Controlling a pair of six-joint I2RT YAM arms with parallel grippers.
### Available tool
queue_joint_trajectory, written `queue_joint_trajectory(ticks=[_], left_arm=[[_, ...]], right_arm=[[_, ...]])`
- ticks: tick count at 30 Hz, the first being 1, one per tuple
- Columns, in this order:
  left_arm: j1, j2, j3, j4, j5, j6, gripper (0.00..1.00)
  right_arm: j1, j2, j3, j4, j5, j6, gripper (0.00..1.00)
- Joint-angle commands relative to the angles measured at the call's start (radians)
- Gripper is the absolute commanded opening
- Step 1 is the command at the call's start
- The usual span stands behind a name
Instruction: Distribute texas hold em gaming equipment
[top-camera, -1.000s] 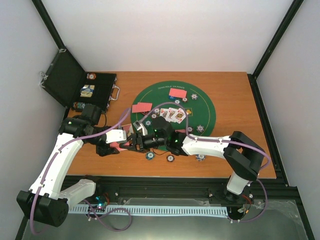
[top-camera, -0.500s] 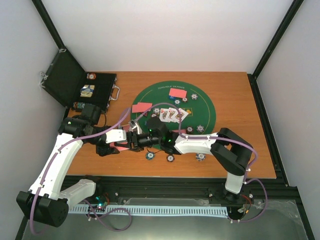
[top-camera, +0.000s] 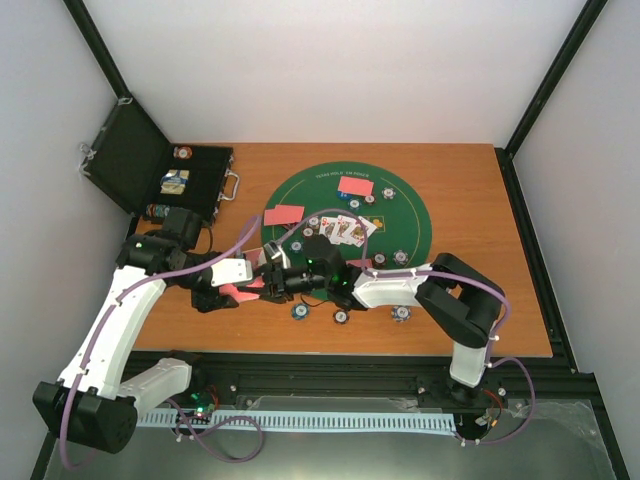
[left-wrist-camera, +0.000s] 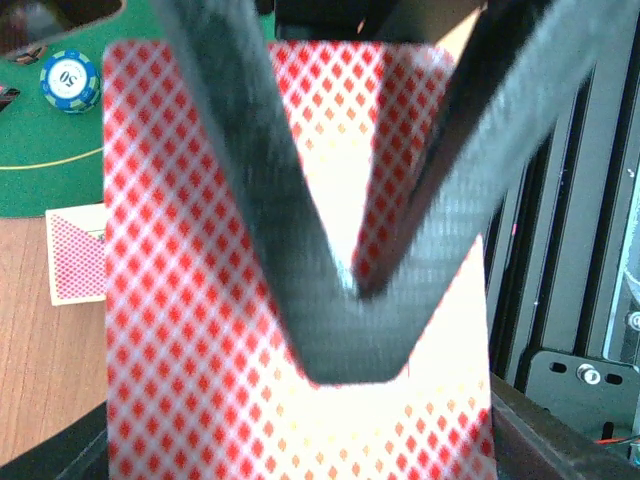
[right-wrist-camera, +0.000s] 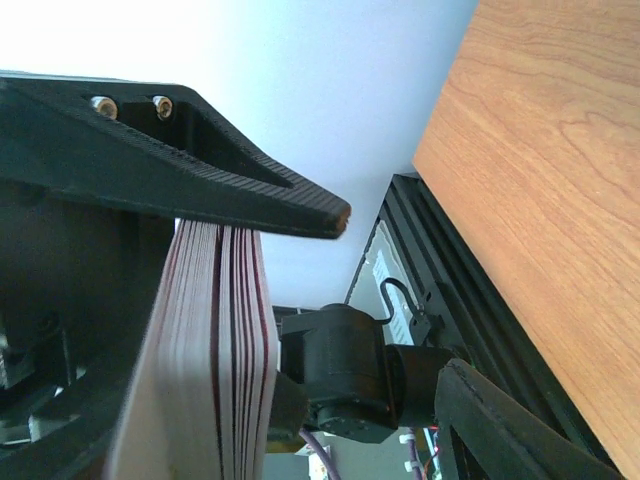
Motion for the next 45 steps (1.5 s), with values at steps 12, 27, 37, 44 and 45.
queue_joint_trajectory(ticks=[12,27,37,44,45], left_arm=[[0.004,0.010,0.060,-0.001,0.052,-0.001,0.23],[0.004,-0.004,0.042,0.004,0.032,0.004,0.24],[0.004,-0.007,0.040,0.005,0.031,0.005,0.23],[0.004,-0.010,0.036,0.006,0.029,0.005,0.23],[0.004,-0.011,0.035,0.006,0.028,0.005,0.23]], right_arm=[[-0.042,-0.135,-0.074,-0.136,0.023,-0.085,0.49],[-0.044,-0.244,0.000,-0.424,0.058,-0.205,0.27],[-0.066,-0.262,0.062,-0.613,0.043,-0.278,0.21],[-0.085,-0.269,0.086,-0.669,0.027,-0.290,0.20],[-0.085,-0.267,0.089,-0.673,0.026,-0.290,0.17]])
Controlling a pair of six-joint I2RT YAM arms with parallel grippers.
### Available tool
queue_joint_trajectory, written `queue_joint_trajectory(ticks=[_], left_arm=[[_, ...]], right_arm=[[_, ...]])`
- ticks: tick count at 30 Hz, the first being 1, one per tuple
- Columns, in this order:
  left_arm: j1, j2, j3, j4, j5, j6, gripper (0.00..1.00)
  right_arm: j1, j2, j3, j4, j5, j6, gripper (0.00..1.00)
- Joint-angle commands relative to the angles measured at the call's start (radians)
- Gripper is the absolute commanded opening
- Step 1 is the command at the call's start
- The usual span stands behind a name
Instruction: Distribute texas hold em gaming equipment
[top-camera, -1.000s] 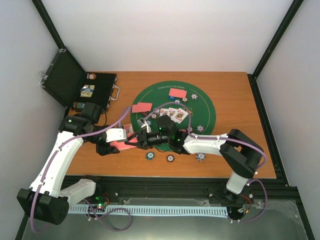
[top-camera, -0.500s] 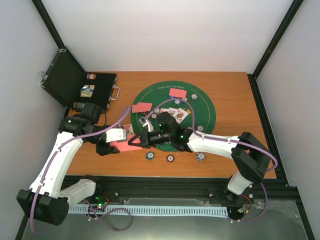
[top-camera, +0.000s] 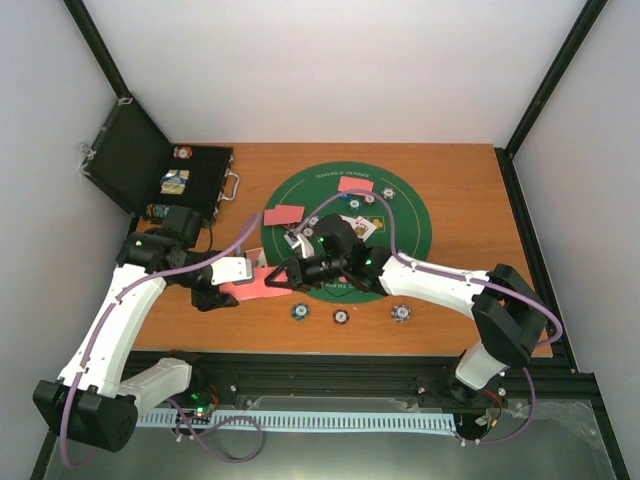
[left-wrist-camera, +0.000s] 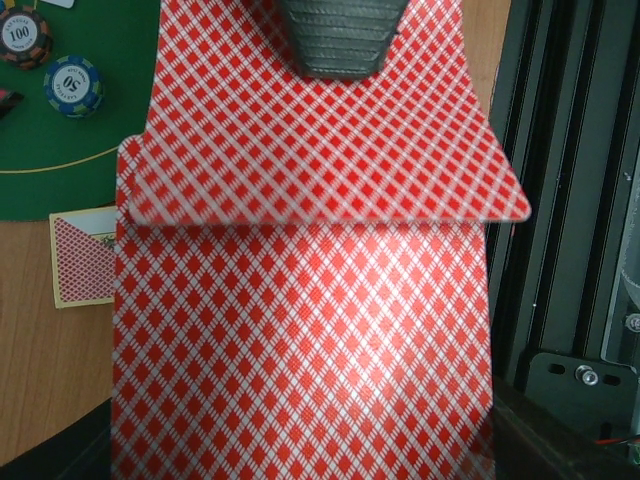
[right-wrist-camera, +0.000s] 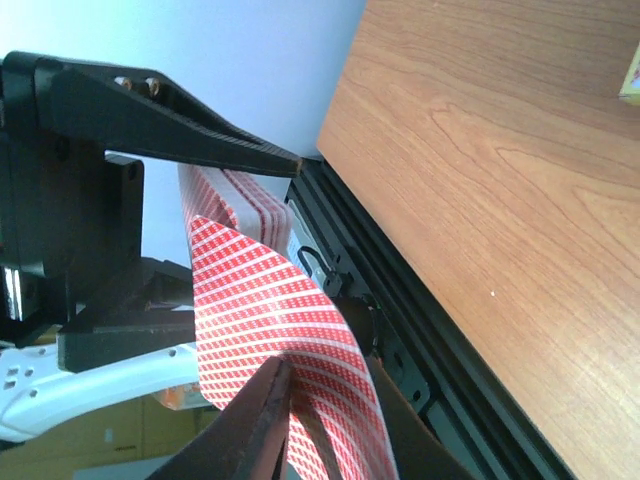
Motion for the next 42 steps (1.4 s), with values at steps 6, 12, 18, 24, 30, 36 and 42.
queue_joint_trajectory(ticks=[6,12,18,24,30,36,42], left_arm=[[0.004,-0.023,0.020,0.015,0.019,0.009,0.23],[0.004,-0.018,0.023,0.015,0.023,0.008,0.23],[0.004,-0.019,0.025,0.012,0.017,0.009,0.24],[0.004,-0.020,0.023,0.010,0.012,0.013,0.24],[0.004,-0.025,0.013,0.009,0.000,0.019,0.24],[0.004,-0.012,0.021,0.009,0.007,0.015,0.24],[0.004,-0.006,0.015,0.011,0.006,0.019,0.24]], right_arm=[[-0.045,-0.052,0.048,-0.148,-0.016,-0.062,0.03],[-0.159,-0.136,0.044,-0.200,-0.036,-0.100,0.03],[-0.382,-0.140,0.053,-0.299,-0.069,-0.198,0.03],[-0.634,0.025,0.108,-0.391,-0.083,-0.346,0.03],[-0.766,0.272,0.288,-0.496,-0.041,-0.442,0.03],[-0.776,0.442,0.437,-0.618,0.067,-0.497,0.03],[-0.777,0.535,0.482,-0.677,0.109,-0.549,0.05]])
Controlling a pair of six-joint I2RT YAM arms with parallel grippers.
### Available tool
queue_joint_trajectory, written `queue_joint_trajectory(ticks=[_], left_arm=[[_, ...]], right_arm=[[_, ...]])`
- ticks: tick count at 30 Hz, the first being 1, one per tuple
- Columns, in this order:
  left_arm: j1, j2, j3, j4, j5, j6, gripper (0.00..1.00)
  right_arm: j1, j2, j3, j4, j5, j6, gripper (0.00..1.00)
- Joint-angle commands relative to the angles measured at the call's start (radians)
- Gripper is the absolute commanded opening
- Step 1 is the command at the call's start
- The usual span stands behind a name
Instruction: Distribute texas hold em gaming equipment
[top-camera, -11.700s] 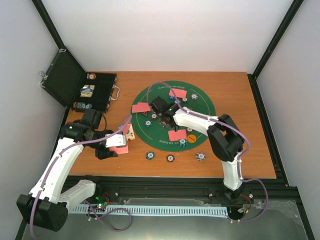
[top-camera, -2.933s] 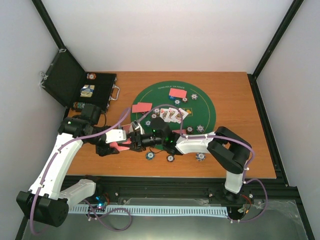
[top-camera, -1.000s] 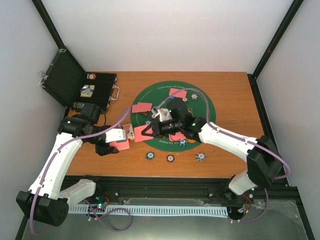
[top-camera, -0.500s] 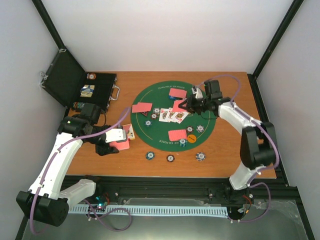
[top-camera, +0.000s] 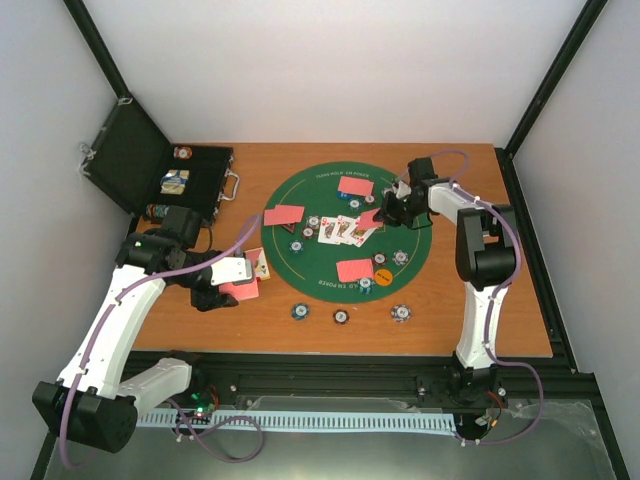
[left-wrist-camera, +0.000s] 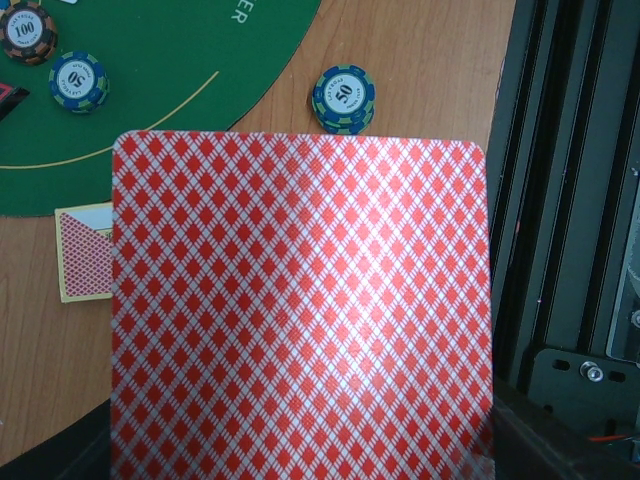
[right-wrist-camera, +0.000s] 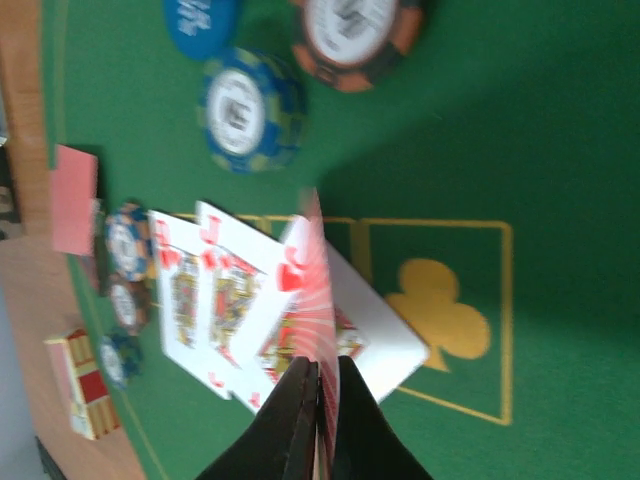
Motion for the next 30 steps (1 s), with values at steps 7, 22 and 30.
queue_joint_trajectory(ticks=[7,22,30], left_arm=[[0.004,-0.005,0.011,0.011,0.021,0.017,0.24],[0.004,-0.005,0.020,0.005,0.030,0.009,0.24],[0.004,0.012,0.020,0.012,0.047,-0.010,0.23]], right_arm=[[-0.010,0.014,0.067,-0.174,0.178,-0.089,0.26],[0.046,-0.313,-0.081,-0.139,0.241,-0.009,0.67],[0.408,-0.557,-0.377,0.283,0.054,0.317,0.79]])
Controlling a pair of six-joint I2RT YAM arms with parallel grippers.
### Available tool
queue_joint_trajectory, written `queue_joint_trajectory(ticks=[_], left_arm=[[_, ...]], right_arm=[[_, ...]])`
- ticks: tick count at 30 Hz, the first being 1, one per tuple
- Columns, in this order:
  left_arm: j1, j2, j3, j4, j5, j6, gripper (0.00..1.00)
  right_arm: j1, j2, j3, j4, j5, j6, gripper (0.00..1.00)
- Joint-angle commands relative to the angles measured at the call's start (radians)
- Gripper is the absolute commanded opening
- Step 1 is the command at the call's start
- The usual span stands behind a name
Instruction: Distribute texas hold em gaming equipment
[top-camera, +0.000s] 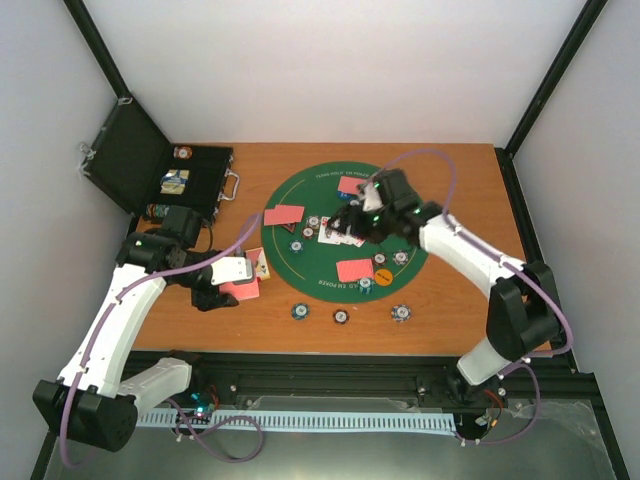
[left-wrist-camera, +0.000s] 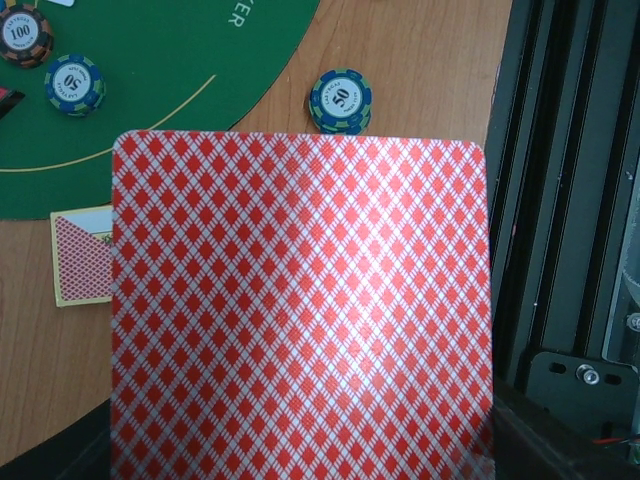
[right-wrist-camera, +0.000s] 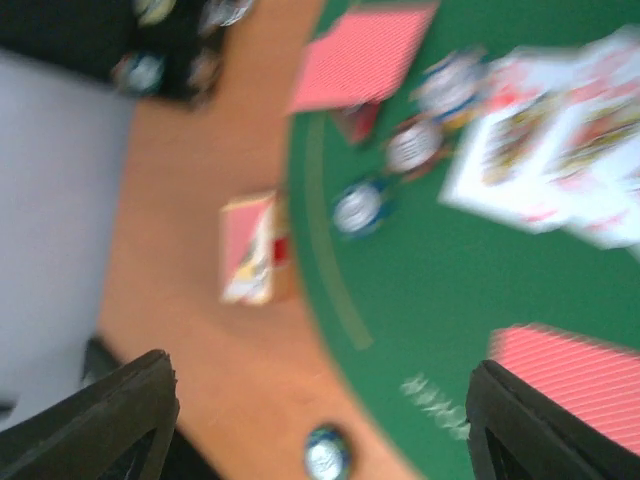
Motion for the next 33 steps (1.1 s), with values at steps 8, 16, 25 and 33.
queue_joint_trajectory(ticks=[8,16,25,33], left_arm=[[0.004,0.019,0.039,0.012,0.056,-0.029,0.23],[0.004,0.013,0.047,0.000,0.053,-0.031,0.22],[0.004,0.009,0.066,-0.013,0.062,-0.029,0.22],[0.004,0.009,0.070,-0.017,0.060,-0.024,0.22]], right_arm=[[0.379,-0.090,-0.213,0.562,-0.186,0.367,0.80],[0.512,-0.031,-0.194,0.708,-0.197,0.442,0.79],[0.571,0.055,-0.177,0.830,-0.226,0.503,0.76],[0.586,0.139,-0.167,1.009,-0.289,0.599,0.74]])
